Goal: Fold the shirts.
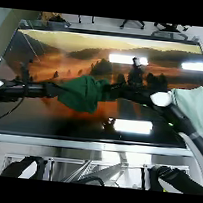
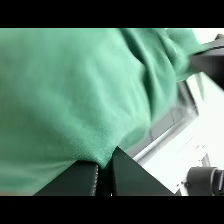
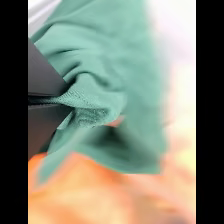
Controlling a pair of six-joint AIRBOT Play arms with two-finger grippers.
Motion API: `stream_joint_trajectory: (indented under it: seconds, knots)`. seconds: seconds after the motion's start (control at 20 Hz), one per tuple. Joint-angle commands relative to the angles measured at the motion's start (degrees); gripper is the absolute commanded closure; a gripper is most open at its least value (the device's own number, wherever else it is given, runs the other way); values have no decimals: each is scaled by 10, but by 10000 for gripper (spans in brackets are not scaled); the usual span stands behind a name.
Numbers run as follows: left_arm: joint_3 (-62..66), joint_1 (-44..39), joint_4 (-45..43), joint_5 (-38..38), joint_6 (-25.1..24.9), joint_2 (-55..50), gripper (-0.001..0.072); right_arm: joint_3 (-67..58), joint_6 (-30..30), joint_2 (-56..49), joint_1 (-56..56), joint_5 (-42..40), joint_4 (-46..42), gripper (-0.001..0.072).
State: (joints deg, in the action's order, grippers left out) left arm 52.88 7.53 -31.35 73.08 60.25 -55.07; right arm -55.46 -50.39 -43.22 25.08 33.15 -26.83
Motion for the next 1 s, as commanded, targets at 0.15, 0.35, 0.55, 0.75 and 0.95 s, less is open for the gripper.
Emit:
stream_joint_trajectory:
  seconds: [0.15, 0.35, 0.55, 0.75, 0.95]
  knots:
    - [0, 15, -2, 11, 68, 206, 691, -1, -84, 226, -8, 16, -94, 694]
    - [-1, 15, -33, 16, 86, 270, 691, -1, -246, 254, -8, 115, -289, 693]
    - [-54, 15, -145, 16, 110, 302, 691, -1, -337, 214, -8, 205, -453, 693]
    - [-151, 14, -155, -38, 96, 259, 691, 0, -319, 102, -8, 189, -472, 694]
    - [-201, 14, -155, -112, 51, 144, 689, 0, -316, -38, -8, 129, -478, 693]
